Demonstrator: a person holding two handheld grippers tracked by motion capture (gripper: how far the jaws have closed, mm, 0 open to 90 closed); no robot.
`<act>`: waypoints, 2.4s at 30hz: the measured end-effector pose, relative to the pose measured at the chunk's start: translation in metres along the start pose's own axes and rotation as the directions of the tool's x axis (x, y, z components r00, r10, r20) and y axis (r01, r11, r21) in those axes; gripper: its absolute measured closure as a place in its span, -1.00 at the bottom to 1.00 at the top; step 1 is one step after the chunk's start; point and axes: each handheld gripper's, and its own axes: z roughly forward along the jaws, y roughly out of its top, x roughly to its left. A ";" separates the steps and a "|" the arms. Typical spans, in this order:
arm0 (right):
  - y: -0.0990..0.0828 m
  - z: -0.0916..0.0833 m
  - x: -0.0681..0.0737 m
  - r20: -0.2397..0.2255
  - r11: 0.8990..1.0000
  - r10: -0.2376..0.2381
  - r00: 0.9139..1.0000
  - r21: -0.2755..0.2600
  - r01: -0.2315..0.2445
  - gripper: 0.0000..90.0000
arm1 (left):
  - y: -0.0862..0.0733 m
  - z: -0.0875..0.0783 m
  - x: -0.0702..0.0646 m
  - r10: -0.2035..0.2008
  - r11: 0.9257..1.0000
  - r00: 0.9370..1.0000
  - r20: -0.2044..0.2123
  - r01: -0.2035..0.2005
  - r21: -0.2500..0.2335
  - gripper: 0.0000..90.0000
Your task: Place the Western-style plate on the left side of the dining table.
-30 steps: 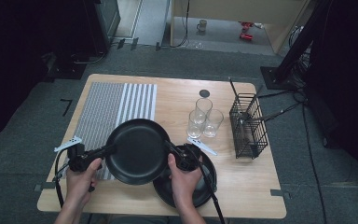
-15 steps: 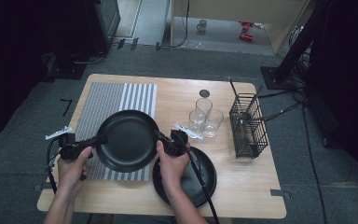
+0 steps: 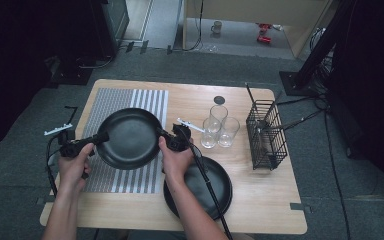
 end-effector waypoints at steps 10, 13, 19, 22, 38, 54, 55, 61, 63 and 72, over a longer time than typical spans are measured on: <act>0.011 0.043 0.000 0.005 0.999 -0.009 1.000 0.046 0.009 0.80 | 0.011 0.012 0.033 -0.058 0.998 0.998 -0.032 0.058 -0.006 0.71; 0.013 0.052 -0.001 0.006 0.998 -0.017 1.000 0.052 0.016 0.79 | 0.012 0.016 0.038 -0.067 0.998 0.997 -0.049 0.066 -0.018 0.71; 0.016 0.065 -0.008 0.004 0.998 -0.024 1.000 0.060 0.023 0.78 | 0.013 0.023 0.042 -0.064 0.998 0.995 -0.078 0.062 -0.026 0.71; 0.017 0.074 -0.013 0.010 0.997 -0.019 1.000 0.076 0.018 0.76 | 0.012 0.028 0.043 -0.057 0.998 0.992 -0.108 0.054 -0.031 0.70; 0.014 0.097 -0.033 0.040 0.991 0.002 0.999 0.134 -0.007 0.69 | 0.004 0.046 0.045 -0.004 1.000 0.982 -0.190 -0.001 -0.024 0.68; 0.017 0.105 -0.028 0.078 0.992 -0.038 0.996 0.125 0.028 0.69 | 0.002 0.051 0.047 0.001 0.999 0.972 -0.235 -0.011 -0.038 0.60; 0.017 0.106 -0.027 0.078 0.992 -0.045 0.996 0.121 0.035 0.68 | 0.002 0.052 0.048 -0.004 0.999 0.971 -0.237 -0.005 -0.039 0.60; 0.017 0.110 -0.025 0.078 0.992 -0.060 0.995 0.112 0.051 0.69 | 0.001 0.052 0.048 -0.002 0.999 0.971 -0.240 -0.007 -0.037 0.42; 0.016 0.111 -0.025 0.081 0.992 -0.065 0.995 0.111 0.056 0.69 | 0.001 0.053 0.048 -0.005 0.999 0.971 -0.239 -0.004 -0.036 0.39; 0.016 0.112 -0.022 0.054 0.991 -0.093 0.994 0.097 0.088 0.56 | 0.000 0.054 0.044 0.032 0.999 0.959 -0.282 -0.038 -0.016 0.12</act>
